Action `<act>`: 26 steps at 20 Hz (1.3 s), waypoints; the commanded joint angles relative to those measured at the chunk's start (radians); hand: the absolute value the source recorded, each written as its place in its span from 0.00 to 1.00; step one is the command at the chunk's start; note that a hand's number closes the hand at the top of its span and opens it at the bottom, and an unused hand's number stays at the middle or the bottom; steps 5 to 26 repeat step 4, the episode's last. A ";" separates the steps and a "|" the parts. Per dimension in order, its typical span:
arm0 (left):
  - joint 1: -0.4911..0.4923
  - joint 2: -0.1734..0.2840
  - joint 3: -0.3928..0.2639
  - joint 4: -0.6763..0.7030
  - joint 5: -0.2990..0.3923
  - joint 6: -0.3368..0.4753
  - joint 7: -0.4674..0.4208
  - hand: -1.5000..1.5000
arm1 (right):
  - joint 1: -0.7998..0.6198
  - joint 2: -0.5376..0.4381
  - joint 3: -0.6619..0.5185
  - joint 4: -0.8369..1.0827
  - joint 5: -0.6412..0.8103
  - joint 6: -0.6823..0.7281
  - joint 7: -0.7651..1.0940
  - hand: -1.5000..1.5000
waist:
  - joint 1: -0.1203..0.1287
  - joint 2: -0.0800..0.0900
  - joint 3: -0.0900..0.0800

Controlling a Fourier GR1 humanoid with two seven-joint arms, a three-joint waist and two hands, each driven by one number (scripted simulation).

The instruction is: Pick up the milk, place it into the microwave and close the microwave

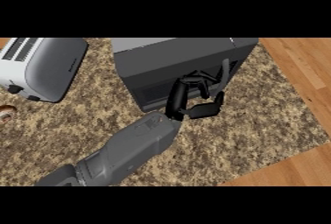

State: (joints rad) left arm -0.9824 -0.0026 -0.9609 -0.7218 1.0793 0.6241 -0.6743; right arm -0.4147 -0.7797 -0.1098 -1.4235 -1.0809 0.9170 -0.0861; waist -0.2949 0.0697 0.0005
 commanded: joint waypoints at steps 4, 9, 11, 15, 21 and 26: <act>0.054 0.002 0.059 0.164 0.071 0.044 0.018 0.00 | 0.033 -0.029 -0.008 -0.032 -0.031 0.000 0.012 0.00 | 0.032 0.000 -0.003; 0.054 0.002 0.059 0.164 0.071 0.044 0.018 0.00 | 0.033 -0.029 -0.008 -0.032 -0.031 0.000 0.012 0.00 | 0.032 0.000 -0.003; 0.054 0.002 0.059 0.164 0.071 0.044 0.018 0.00 | 0.033 -0.029 -0.008 -0.032 -0.031 0.000 0.012 0.00 | 0.032 0.000 -0.003; 0.054 0.002 0.059 0.164 0.071 0.044 0.018 0.00 | 0.033 -0.029 -0.008 -0.032 -0.031 0.000 0.012 0.00 | 0.032 0.000 -0.003; 0.054 0.002 0.059 0.164 0.071 0.044 0.018 0.00 | 0.033 -0.029 -0.008 -0.032 -0.031 0.000 0.012 0.00 | 0.032 0.000 -0.003; 0.054 0.002 0.059 0.164 0.071 0.044 0.018 0.00 | 0.033 -0.029 -0.008 -0.032 -0.031 0.000 0.012 0.00 | 0.032 0.000 -0.003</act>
